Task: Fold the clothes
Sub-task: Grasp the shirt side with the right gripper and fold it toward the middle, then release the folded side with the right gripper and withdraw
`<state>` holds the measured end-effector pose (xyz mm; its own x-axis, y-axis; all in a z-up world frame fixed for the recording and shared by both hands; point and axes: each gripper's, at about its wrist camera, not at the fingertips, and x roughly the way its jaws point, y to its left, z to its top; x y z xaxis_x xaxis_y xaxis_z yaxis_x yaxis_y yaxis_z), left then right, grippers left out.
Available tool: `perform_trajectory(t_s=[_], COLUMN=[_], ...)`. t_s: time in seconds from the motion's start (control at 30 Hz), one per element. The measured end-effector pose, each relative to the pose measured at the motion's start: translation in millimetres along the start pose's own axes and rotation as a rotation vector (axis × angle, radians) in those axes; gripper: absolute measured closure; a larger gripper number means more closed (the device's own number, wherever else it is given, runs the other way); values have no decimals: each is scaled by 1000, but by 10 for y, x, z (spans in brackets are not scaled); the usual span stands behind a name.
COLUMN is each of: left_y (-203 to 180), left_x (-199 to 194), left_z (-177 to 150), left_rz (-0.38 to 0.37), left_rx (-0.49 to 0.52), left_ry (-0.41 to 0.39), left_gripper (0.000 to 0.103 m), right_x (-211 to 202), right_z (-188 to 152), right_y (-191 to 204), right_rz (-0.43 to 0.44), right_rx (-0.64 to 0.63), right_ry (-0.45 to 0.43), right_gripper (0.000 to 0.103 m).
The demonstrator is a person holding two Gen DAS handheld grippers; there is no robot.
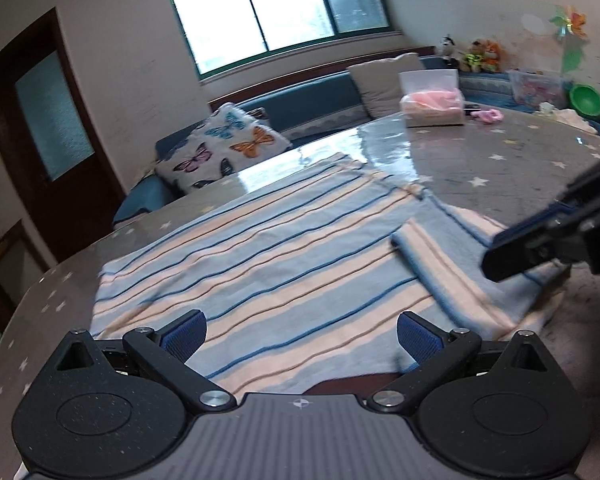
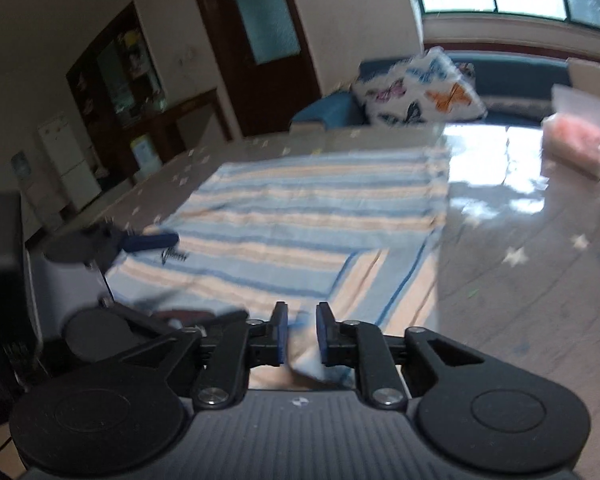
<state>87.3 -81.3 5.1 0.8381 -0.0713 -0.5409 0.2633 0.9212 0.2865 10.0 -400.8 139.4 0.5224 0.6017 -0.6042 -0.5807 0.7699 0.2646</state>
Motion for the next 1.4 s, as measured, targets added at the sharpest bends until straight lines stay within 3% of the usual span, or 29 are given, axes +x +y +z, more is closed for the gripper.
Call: perform_trajectory(t_s=[0.13, 0.27, 0.53, 0.77, 0.83, 1.03, 1.2, 1.4], left_y=[15, -85, -326, -462, -472, -442, -385, -124], left_x=[4, 13, 109, 238, 249, 266, 237, 75], left_z=[12, 42, 167, 102, 83, 95, 79, 17], left_rz=[-9, -38, -90, -107, -107, -115, -109, -51], left_rx=[-19, -13, 34, 68, 74, 57, 39, -18], left_ry=[-2, -11, -28, 10, 11, 16, 19, 9], left_gripper=[0, 0, 0, 0, 0, 0, 0, 0], right_x=[-43, 25, -73, 259, 326, 399, 728, 738], right_z=[-64, -211, -58, 88, 90, 267, 405, 429], right_y=[-78, -262, -387, -472, -546, -481, -520, -434], right_rz=[-71, -138, -123, -111, -123, -132, -171, -187], right_rx=[-17, 13, 21, 20, 36, -20, -53, -84], right_ry=[-1, 76, 42, 57, 76, 54, 77, 73], right_gripper=[79, 79, 79, 81, 88, 87, 88, 86])
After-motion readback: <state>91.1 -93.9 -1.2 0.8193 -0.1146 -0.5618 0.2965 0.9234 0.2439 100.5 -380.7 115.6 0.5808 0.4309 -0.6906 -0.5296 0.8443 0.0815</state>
